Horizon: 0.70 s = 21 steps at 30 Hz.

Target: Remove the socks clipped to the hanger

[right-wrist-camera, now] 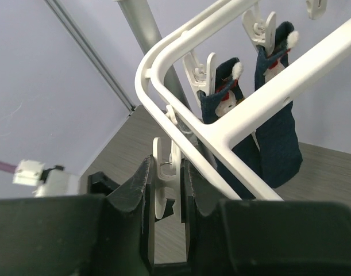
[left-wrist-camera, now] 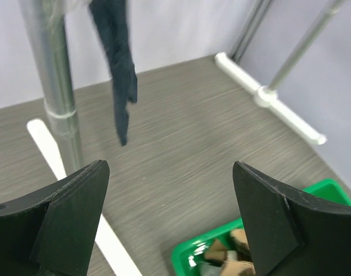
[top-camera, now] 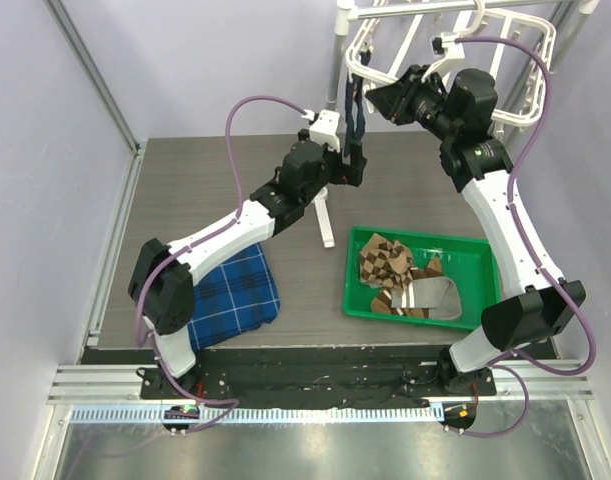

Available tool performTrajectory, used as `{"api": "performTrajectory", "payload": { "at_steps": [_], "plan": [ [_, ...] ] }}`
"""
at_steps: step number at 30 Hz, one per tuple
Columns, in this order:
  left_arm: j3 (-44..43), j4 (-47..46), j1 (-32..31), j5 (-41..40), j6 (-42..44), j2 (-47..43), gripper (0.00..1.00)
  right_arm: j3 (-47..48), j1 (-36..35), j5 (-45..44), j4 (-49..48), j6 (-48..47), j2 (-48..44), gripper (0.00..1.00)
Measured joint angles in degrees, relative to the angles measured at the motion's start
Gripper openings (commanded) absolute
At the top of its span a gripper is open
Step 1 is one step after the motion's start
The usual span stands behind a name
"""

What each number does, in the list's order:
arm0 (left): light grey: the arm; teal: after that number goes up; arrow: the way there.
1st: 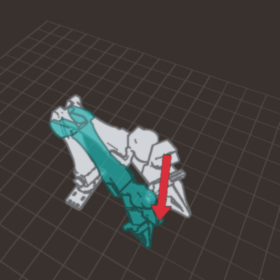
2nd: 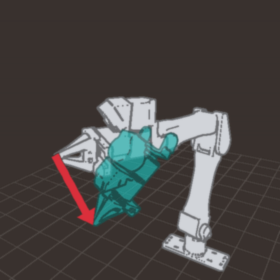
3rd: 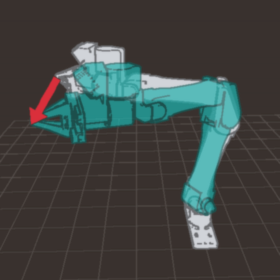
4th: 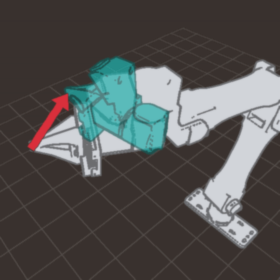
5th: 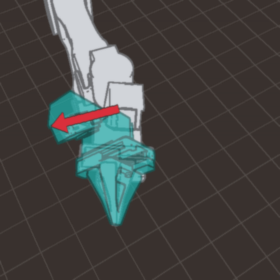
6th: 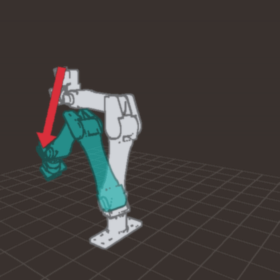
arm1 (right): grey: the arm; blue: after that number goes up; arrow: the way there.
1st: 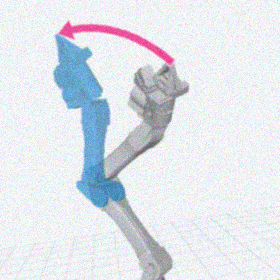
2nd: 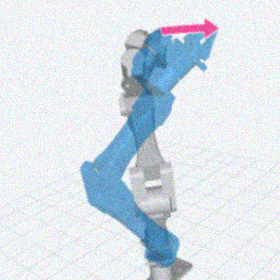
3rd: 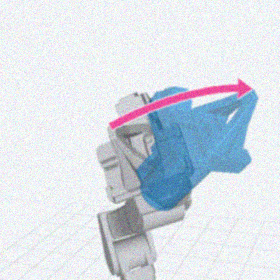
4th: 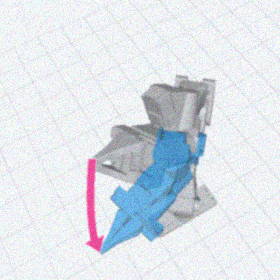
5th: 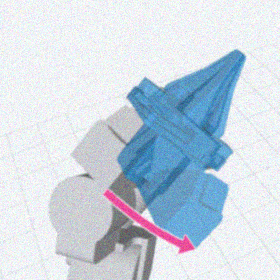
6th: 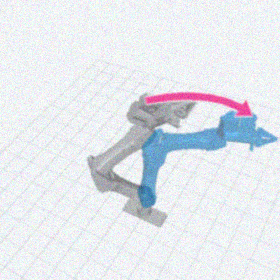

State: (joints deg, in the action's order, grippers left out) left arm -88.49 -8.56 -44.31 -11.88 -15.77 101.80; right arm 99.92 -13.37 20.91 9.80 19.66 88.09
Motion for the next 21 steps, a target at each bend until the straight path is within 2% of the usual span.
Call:
{"api": "performTrajectory", "payload": {
  "at_steps": [9, 21],
  "plan": [
    [-0.3, 3.2, 5.0, 1.5, -0.3, 5.8, 0.89, -2.0, 3.6, 2.5, -1.2, 0.6, -0.1, 0.01],
    [-8.0, 6.6, 8.2, 0.7, -0.3, 12.7, 0.87, -5.7, 8.1, 5.1, -2.9, 1.6, -1.3, 0.01]
  ]
}}
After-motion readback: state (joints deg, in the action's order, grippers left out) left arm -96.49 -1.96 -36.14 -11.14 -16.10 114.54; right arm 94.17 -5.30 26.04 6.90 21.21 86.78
